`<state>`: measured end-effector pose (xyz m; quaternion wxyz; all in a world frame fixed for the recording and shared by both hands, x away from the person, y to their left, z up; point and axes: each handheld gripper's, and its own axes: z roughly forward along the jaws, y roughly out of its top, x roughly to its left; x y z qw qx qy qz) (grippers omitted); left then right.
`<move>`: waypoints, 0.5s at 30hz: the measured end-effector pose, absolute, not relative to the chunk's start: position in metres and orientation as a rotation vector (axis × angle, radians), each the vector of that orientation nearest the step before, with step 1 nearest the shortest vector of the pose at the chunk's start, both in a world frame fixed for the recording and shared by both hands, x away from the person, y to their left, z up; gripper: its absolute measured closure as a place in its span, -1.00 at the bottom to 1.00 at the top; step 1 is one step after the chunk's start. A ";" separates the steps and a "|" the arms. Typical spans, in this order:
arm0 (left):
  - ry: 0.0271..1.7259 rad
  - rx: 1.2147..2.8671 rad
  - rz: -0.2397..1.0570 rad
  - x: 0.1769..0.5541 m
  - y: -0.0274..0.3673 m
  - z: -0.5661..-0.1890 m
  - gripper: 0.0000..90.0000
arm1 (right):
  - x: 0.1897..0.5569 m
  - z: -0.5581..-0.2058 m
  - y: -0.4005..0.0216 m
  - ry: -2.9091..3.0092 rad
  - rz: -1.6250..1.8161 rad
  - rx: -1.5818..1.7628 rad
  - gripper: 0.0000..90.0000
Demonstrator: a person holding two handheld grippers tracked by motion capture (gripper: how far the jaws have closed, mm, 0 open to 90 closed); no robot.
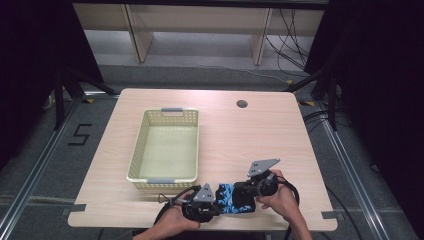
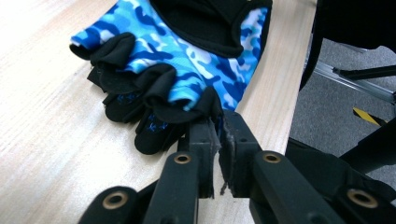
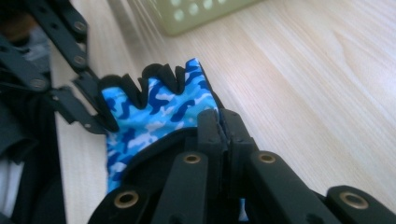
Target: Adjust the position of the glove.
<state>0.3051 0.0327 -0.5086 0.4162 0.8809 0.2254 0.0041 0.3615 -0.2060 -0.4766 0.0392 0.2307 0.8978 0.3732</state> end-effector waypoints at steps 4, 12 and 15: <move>0.549 2.225 0.002 0.304 0.032 -0.510 0.77 | 0.363 -0.479 -0.202 2.762 1.090 0.737 0.85; 0.543 2.242 0.039 0.300 0.036 -0.505 0.44 | 0.362 -0.478 -0.209 2.687 1.080 0.862 0.55; 0.548 2.236 0.068 0.296 0.043 -0.501 0.28 | 0.358 -0.473 -0.219 2.608 1.134 0.924 0.41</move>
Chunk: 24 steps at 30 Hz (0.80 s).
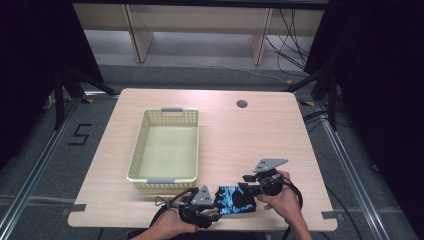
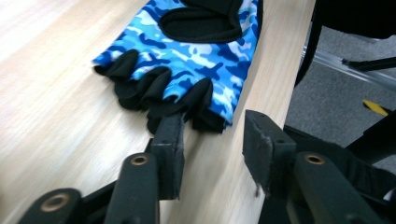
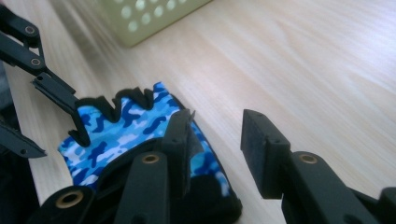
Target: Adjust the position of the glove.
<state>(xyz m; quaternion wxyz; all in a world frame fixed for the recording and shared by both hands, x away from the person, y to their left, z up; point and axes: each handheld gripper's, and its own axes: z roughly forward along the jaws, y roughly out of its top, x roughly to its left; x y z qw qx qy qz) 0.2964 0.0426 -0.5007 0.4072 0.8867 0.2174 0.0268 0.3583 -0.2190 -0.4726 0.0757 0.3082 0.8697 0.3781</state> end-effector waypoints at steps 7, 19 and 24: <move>0.551 2.257 0.231 0.299 0.062 -0.495 0.16 | 0.331 -0.464 -0.248 2.420 1.204 1.343 0.23; 0.522 2.289 0.198 0.306 0.045 -0.502 0.08 | 0.314 -0.486 -0.264 2.381 1.227 1.495 0.18; 0.504 2.297 0.188 0.309 0.037 -0.504 0.12 | 0.317 -0.494 -0.260 2.380 1.258 1.547 0.21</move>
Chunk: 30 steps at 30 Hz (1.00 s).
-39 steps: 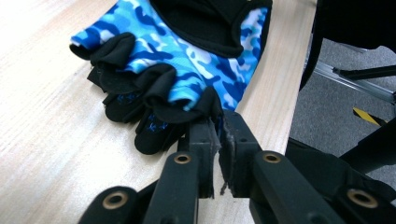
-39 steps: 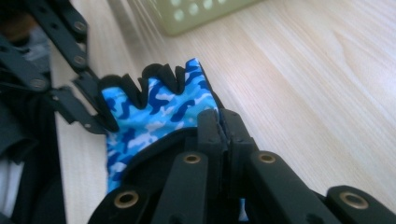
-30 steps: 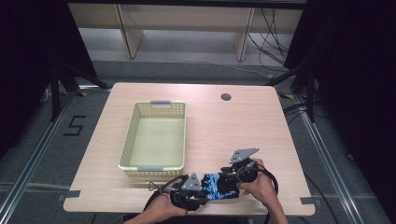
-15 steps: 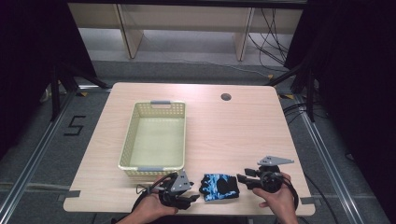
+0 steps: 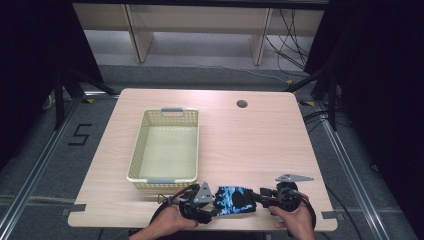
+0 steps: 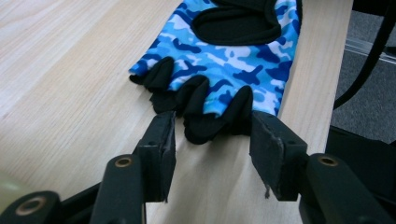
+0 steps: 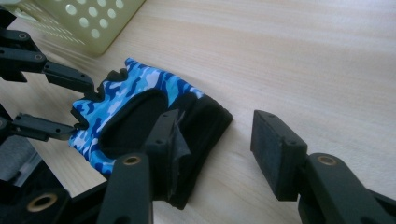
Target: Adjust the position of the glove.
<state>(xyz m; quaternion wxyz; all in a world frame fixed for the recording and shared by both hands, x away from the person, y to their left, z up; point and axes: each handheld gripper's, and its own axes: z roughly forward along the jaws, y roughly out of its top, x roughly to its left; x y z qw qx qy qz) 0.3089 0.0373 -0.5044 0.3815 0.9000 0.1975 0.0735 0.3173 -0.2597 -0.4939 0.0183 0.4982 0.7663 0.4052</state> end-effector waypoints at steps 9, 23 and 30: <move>0.470 2.329 0.181 0.310 0.030 -0.511 0.17 | 0.316 -0.505 -0.250 2.388 1.304 1.634 0.32; 0.455 2.296 0.162 0.315 0.029 -0.514 0.44 | 0.319 -0.514 -0.247 2.444 1.306 1.553 0.75; 0.478 2.260 0.181 0.314 0.029 -0.516 0.79 | 0.317 -0.512 -0.249 2.439 1.297 1.524 0.91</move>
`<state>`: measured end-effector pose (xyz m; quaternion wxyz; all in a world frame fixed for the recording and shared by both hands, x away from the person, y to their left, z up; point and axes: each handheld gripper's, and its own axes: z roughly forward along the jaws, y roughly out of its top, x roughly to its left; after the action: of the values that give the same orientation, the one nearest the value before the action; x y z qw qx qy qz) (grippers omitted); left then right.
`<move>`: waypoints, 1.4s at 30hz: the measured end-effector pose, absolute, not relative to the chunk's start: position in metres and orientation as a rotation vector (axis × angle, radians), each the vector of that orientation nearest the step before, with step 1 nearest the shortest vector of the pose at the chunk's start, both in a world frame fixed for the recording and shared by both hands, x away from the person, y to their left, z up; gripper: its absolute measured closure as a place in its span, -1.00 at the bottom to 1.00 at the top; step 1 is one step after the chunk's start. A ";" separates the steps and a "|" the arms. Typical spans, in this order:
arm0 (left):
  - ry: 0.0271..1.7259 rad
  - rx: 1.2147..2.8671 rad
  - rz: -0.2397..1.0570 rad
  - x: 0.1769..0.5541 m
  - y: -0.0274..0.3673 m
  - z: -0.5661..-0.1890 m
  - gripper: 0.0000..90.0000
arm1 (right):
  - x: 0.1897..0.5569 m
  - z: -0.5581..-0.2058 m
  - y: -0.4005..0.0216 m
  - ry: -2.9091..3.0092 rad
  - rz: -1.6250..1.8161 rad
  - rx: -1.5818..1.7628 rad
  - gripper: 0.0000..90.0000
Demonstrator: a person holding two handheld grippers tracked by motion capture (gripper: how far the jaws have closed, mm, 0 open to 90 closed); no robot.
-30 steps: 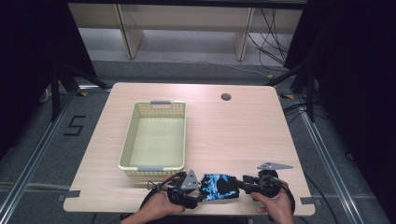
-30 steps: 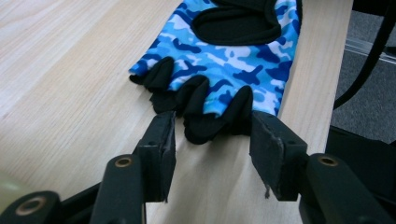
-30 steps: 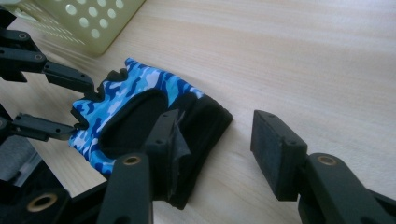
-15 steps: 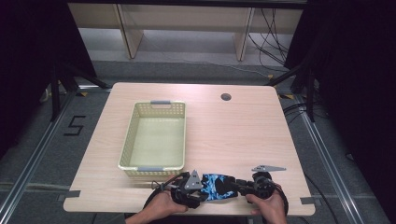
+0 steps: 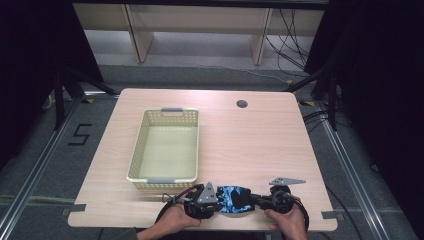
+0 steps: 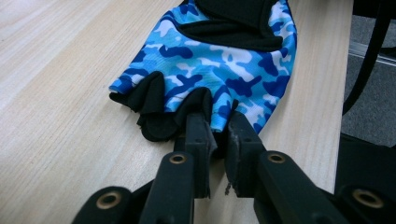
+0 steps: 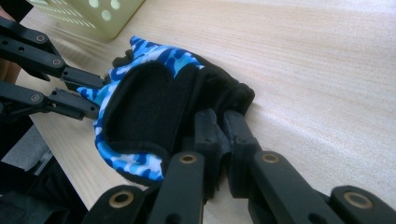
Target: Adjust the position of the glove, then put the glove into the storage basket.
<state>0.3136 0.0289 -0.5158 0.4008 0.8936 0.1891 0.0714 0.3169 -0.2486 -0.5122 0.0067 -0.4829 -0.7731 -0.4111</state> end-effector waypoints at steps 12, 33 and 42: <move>0.444 2.270 0.233 0.307 0.034 -0.507 0.87 | 0.308 -0.498 -0.249 -2.411 -1.380 -1.463 0.93; 0.473 2.183 0.280 0.309 0.066 -0.463 0.86 | 0.305 -0.438 -0.222 -2.429 -1.501 -1.318 0.93; 0.489 2.172 0.308 0.317 0.083 -0.438 0.86 | 0.318 -0.412 -0.208 -2.499 -1.550 -1.230 0.93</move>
<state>0.3171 0.0834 -0.4382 0.4324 0.8714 0.1961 0.1237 0.3184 -0.2084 -0.4119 -0.0230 -0.3856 -0.7838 -0.4863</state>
